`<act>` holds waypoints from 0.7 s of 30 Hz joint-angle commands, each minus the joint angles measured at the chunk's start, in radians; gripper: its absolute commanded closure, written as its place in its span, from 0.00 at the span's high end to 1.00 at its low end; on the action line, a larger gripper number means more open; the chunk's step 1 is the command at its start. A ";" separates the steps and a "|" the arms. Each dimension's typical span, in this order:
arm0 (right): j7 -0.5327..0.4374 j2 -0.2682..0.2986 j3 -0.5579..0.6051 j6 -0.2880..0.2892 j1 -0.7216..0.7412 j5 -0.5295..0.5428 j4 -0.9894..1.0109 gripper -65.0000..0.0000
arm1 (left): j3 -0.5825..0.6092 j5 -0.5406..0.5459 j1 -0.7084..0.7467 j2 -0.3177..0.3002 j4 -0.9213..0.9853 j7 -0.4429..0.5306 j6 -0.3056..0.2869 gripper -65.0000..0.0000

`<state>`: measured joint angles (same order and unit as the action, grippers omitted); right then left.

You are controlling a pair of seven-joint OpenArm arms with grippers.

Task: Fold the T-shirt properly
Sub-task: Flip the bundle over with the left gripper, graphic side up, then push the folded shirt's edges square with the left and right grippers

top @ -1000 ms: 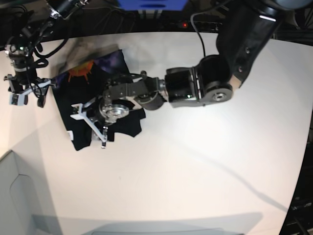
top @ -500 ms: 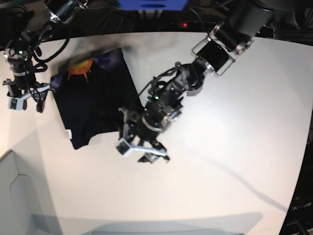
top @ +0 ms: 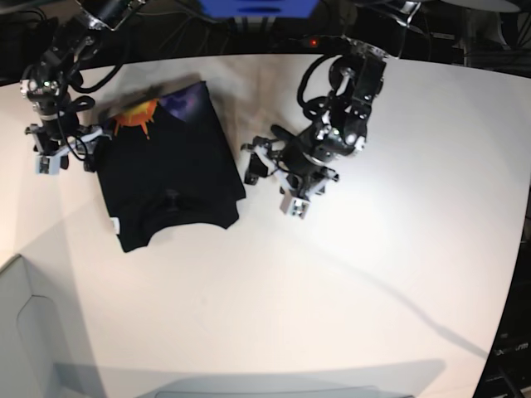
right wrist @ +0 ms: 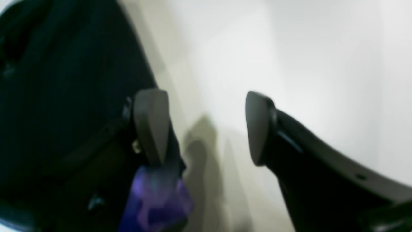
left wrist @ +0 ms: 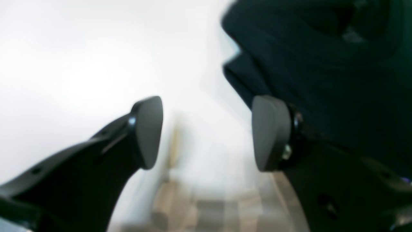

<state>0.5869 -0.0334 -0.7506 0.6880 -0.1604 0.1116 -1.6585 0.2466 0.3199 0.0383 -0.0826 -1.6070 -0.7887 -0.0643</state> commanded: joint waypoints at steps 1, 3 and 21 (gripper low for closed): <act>-0.018 -0.009 -0.002 0.010 -0.009 0.012 -0.018 0.59 | -0.003 0.006 -0.019 0.001 0.004 0.019 -0.002 0.64; -0.020 -0.021 -0.001 0.010 -0.035 0.012 -0.019 0.59 | -0.006 0.006 -0.022 0.001 0.024 0.024 -0.002 0.64; -0.068 -0.021 -0.042 0.010 -0.064 0.013 -0.070 0.59 | -0.063 0.071 -0.297 0.202 0.293 0.028 -0.002 0.65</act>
<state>0.5373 -0.0635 -0.7895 0.6884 -0.2253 0.1112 -1.7096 0.1829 0.3767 -0.2386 0.1078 -1.2942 -0.7719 -0.0616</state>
